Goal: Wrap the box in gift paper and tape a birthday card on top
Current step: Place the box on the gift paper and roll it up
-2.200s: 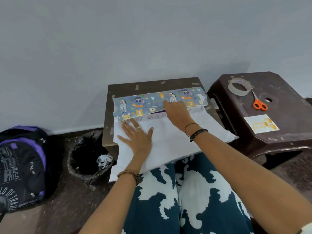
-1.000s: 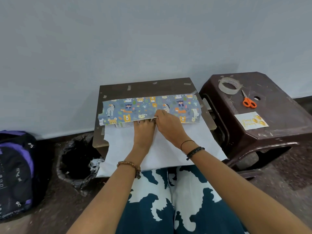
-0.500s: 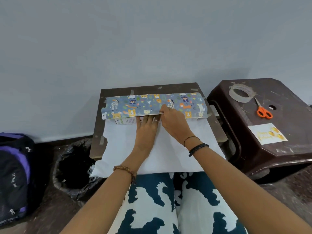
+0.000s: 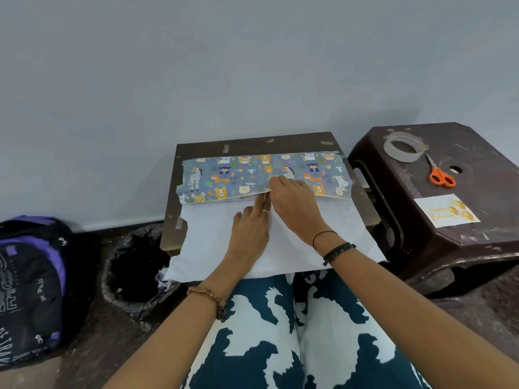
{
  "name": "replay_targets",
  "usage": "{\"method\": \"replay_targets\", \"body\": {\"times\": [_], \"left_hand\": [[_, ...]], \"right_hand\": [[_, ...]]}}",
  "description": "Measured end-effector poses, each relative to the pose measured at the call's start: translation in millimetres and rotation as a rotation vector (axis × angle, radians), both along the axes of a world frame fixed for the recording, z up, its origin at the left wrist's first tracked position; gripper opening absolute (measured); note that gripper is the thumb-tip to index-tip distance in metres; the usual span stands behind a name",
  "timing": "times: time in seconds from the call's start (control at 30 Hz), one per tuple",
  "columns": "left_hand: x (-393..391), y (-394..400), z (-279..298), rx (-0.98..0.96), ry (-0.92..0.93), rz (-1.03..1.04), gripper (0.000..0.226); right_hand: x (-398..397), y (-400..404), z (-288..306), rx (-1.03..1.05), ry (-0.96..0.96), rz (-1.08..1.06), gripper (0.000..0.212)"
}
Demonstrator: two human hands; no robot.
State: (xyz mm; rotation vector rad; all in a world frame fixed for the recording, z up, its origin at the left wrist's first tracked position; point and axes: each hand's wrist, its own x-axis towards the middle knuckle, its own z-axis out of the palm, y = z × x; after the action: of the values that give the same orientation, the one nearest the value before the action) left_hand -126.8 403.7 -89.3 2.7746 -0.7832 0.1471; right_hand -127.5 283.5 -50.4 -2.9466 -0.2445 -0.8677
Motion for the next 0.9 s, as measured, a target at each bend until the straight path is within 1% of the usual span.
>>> {"method": "replay_targets", "body": {"times": [0.07, 0.13, 0.2, 0.27, 0.37, 0.4, 0.47, 0.5, 0.53, 0.57, 0.6, 0.63, 0.7, 0.77, 0.83, 0.9], "left_hand": [[-3.9, -2.5, -5.8, 0.009, -0.014, 0.001, 0.051], [-10.6, -4.3, -5.7, 0.023, 0.004, -0.006, 0.041], [-13.9, -6.7, -2.7, 0.089, 0.056, -0.025, 0.041], [-14.1, -8.4, -0.9, 0.161, 0.065, -0.038, 0.043], [-16.2, -9.3, 1.4, 0.213, 0.090, -0.043, 0.045], [-16.6, -8.9, 1.2, 0.216, 0.105, -0.040, 0.045], [-16.6, -7.3, -0.2, 0.210, 0.119, -0.038, 0.045], [-16.3, -6.9, -0.5, 0.201, 0.121, -0.039, 0.045], [-15.9, -6.7, -0.8, 0.188, 0.126, -0.040, 0.044], [-15.9, -6.6, -1.1, 0.174, 0.137, -0.040, 0.043], [-15.7, -6.7, -1.3, 0.161, 0.157, -0.039, 0.044], [-15.9, -6.6, -1.3, 0.148, 0.184, -0.038, 0.045], [-16.1, -6.8, -1.2, 0.127, 0.230, -0.038, 0.046], [-16.3, -6.7, -1.7, 0.104, 0.247, -0.032, 0.046], [-16.5, -6.2, -2.2, 0.065, 0.225, -0.018, 0.045], [-17.0, -4.7, -1.8, 0.044, 0.216, 0.008, 0.047]], "right_hand": [[-2.6, 1.5, -0.7, -0.013, -0.030, 0.012, 0.016], [-7.6, 4.4, -8.6, -0.034, -0.009, 0.013, 0.013], [-12.6, 5.7, -17.7, -0.021, 0.017, 0.035, 0.013], [-15.4, 4.7, -23.3, -0.016, 0.040, 0.036, 0.015], [-15.2, 1.8, -25.6, -0.099, 0.078, 0.005, 0.009], [-14.5, 1.1, -25.4, -0.111, 0.072, 0.012, 0.002], [-11.1, -0.6, -25.5, -0.090, 0.032, 0.034, 0.025], [-9.1, -2.5, -24.1, -0.111, 0.019, 0.035, 0.030], [-5.7, -5.0, -24.3, -0.151, -0.010, 0.040, 0.027], [-3.3, -6.9, -22.8, -0.191, -0.023, 0.041, 0.019], [0.2, -8.9, -23.0, -0.223, -0.021, 0.038, 0.012], [2.5, -9.5, -22.6, -0.248, 0.019, 0.026, 0.009], [5.6, -9.5, -22.7, -0.284, 0.057, -0.020, 0.015], [7.9, -8.2, -18.9, -0.208, -0.001, -0.064, 0.023], [10.3, -7.4, -13.9, -0.056, -0.047, -0.027, 0.026], [9.6, -4.9, -9.7, 0.061, -0.006, 0.046, 0.039]]}}
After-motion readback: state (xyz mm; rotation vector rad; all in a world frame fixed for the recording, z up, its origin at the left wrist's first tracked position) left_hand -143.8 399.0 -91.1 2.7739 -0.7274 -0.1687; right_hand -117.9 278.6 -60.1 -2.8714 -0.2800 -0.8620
